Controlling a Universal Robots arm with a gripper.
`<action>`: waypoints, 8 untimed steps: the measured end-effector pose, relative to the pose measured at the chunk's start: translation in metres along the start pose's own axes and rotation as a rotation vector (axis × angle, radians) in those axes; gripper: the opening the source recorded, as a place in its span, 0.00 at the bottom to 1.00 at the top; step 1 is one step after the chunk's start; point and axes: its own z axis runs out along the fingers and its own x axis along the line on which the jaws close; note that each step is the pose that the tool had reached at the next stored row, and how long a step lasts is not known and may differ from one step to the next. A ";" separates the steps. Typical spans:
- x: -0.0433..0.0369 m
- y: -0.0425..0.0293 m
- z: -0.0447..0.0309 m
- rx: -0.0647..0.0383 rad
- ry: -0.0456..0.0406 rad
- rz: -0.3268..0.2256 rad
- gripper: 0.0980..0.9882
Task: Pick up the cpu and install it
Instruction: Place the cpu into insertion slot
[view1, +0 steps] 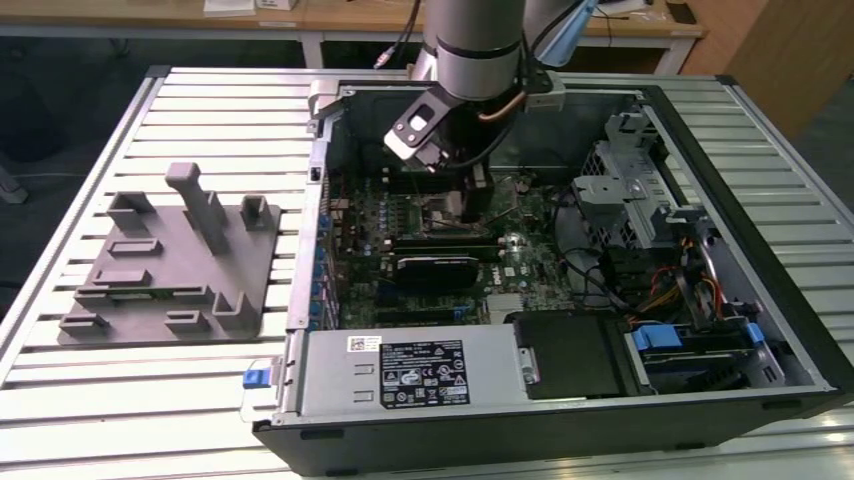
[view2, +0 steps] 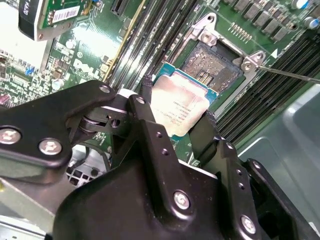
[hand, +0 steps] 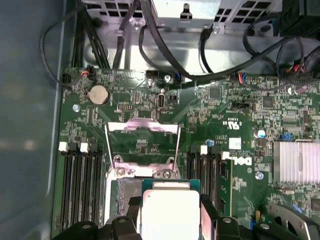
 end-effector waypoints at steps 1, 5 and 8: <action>0.0000 -0.0001 0.0006 -0.006 0.0000 0.000 0.50; 0.0001 -0.0006 0.0039 -0.021 -0.0004 0.000 0.50; 0.0002 -0.0010 0.0074 -0.027 -0.0005 0.000 0.50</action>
